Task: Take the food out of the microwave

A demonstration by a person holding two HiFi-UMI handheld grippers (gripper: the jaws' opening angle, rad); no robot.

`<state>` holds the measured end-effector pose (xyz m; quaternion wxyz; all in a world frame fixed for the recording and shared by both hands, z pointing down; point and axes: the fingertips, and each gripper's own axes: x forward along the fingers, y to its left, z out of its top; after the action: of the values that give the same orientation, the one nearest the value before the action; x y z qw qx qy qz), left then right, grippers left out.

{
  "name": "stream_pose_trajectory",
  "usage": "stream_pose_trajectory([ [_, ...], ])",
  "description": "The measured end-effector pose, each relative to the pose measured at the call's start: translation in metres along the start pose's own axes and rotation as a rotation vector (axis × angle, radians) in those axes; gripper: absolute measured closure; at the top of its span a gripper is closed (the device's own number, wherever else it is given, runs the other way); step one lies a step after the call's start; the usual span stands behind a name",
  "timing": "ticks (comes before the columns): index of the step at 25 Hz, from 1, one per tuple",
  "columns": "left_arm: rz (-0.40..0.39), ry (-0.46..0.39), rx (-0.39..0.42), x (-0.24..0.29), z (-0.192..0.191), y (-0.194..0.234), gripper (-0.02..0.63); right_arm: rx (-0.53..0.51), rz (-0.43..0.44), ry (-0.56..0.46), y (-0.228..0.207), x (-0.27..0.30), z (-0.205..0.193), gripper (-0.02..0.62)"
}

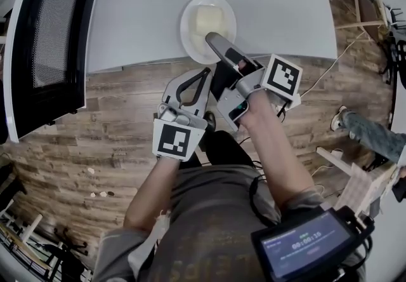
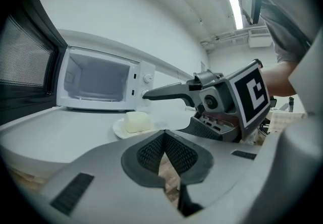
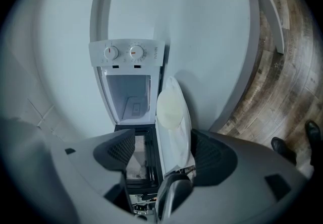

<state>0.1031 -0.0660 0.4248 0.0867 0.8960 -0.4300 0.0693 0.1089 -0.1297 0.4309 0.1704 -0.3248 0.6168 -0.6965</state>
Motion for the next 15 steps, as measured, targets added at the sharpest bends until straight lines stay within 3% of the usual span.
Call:
stream_pose_trajectory([
  [8, 0.001, -0.001, 0.044, 0.0045, 0.0018, 0.0031, 0.598, 0.016, 0.012, -0.005, -0.0005, 0.0026, -0.0003, 0.253],
  [12, 0.024, 0.022, -0.014, -0.0016, -0.0057, 0.0063, 0.598, 0.019, 0.019, -0.001, 0.0019, 0.0044, -0.0001, 0.252],
  [15, 0.022, 0.033, -0.008, 0.0034, -0.0068, 0.0091, 0.598, 0.018, 0.023, 0.003, 0.0023, 0.0057, -0.0003, 0.252],
])
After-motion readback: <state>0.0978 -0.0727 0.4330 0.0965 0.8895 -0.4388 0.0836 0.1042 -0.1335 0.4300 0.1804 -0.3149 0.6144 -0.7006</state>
